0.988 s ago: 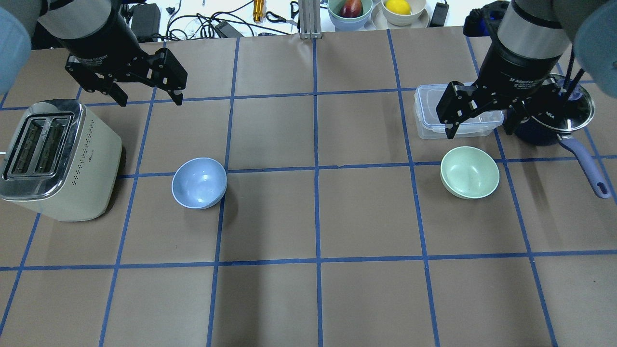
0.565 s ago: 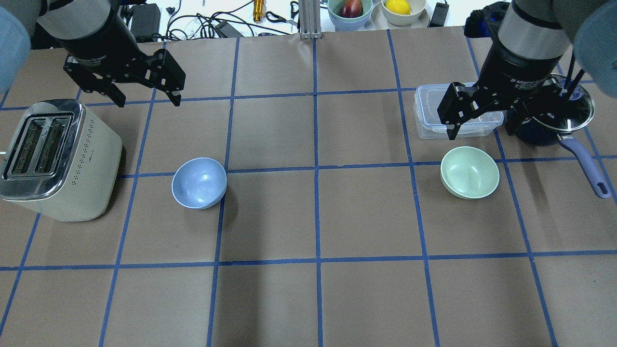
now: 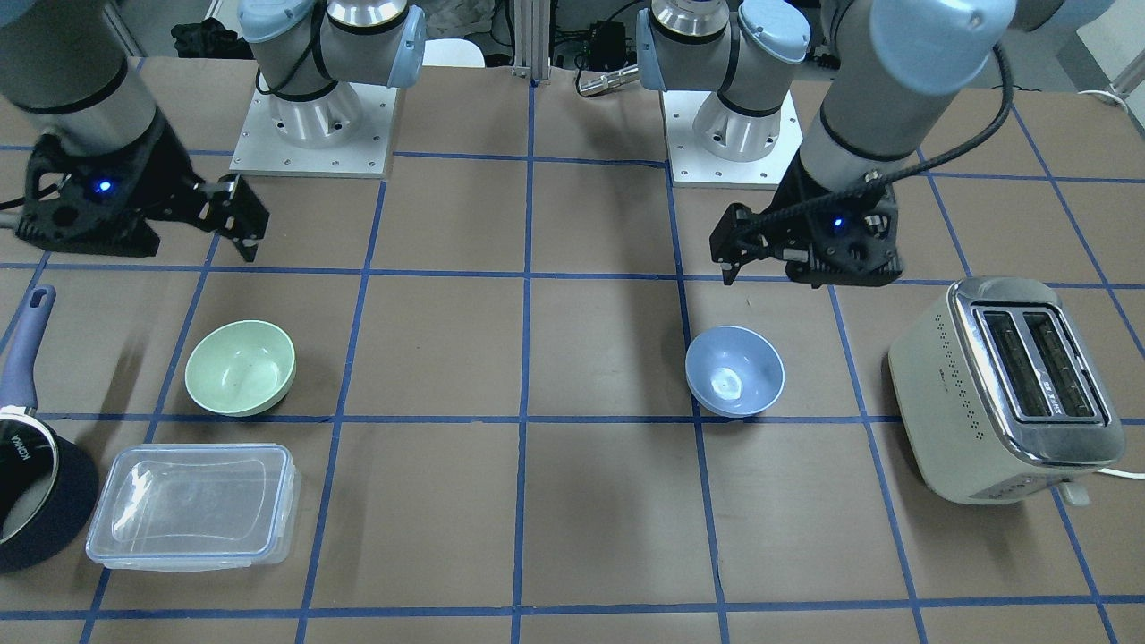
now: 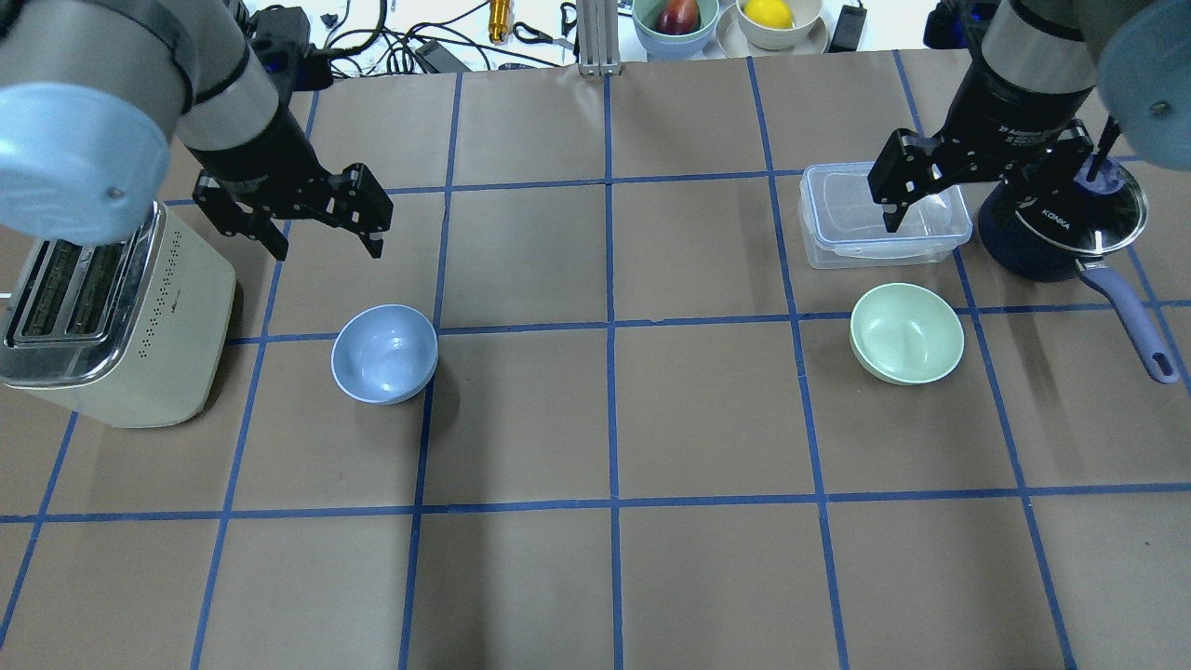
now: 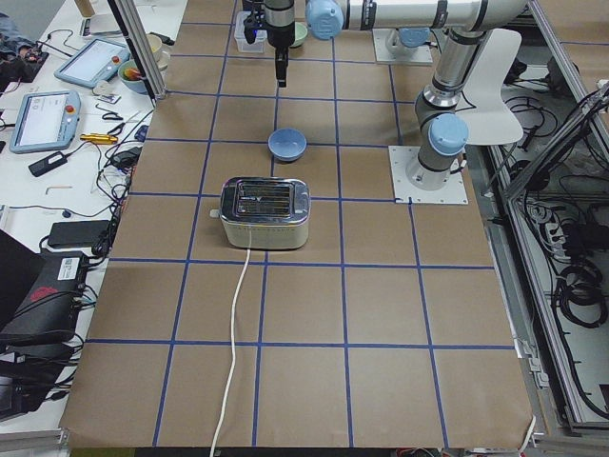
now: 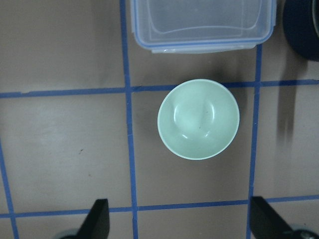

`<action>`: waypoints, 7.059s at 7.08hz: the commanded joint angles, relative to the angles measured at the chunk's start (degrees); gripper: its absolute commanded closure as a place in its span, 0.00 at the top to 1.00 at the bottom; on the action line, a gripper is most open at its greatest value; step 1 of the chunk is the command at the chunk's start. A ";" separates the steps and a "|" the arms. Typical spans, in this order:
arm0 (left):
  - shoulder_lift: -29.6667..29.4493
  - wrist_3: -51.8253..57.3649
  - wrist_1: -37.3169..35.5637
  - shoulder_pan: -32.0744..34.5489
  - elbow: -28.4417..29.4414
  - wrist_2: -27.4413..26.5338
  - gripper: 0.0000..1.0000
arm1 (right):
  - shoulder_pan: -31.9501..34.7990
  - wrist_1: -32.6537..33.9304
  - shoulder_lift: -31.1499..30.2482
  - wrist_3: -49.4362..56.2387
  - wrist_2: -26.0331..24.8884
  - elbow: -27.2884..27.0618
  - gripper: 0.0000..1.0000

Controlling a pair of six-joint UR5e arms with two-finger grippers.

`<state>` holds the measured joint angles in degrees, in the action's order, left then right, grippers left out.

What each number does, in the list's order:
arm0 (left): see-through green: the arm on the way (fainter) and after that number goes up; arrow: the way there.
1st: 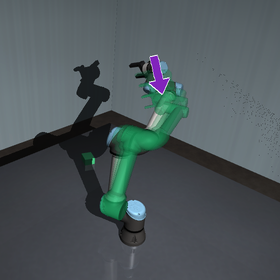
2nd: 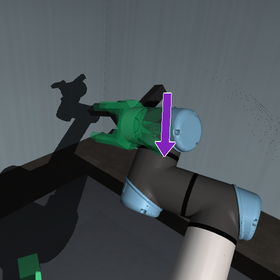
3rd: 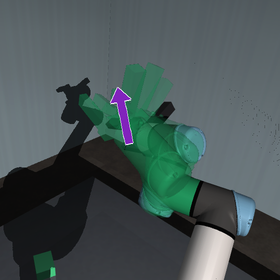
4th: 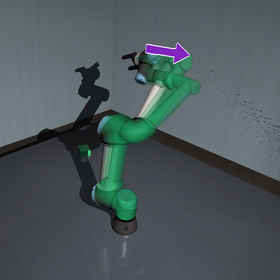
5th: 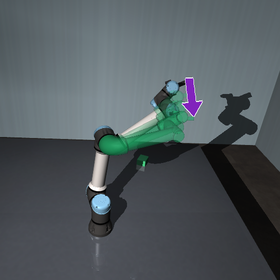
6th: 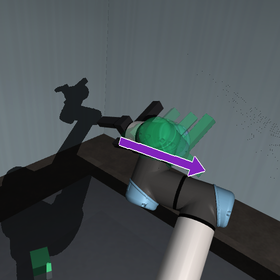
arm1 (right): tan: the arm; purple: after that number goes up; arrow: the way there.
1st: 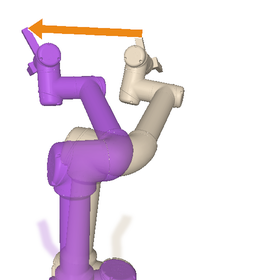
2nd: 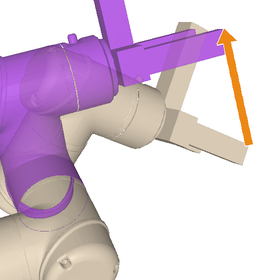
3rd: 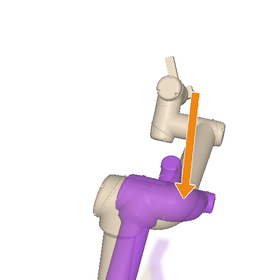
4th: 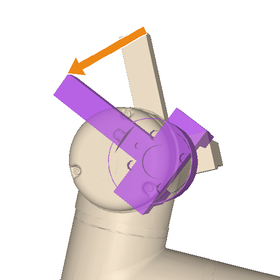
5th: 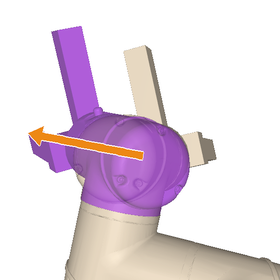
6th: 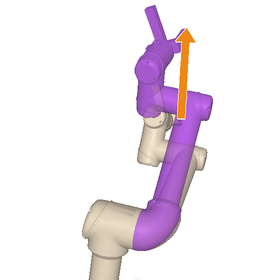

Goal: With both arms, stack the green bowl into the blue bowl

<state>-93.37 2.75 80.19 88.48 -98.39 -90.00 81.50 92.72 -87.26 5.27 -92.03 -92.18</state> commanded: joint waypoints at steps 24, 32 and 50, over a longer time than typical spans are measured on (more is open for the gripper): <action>-26.51 -42.30 -34.92 26.04 4.60 5.27 0.54 | -10.93 27.43 9.04 11.87 9.59 -12.76 0.00; 1.04 -2.96 -4.05 4.97 5.57 -0.70 1.00 | 1.93 41.74 6.93 6.81 18.73 -13.20 0.00; 4.16 -4.33 -1.09 1.34 5.40 -0.35 1.00 | 19.14 54.85 10.30 1.41 7.74 -17.19 1.00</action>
<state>-89.04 -1.55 79.21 89.85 -93.12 -90.37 101.27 154.43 -74.89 6.76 -83.70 -111.79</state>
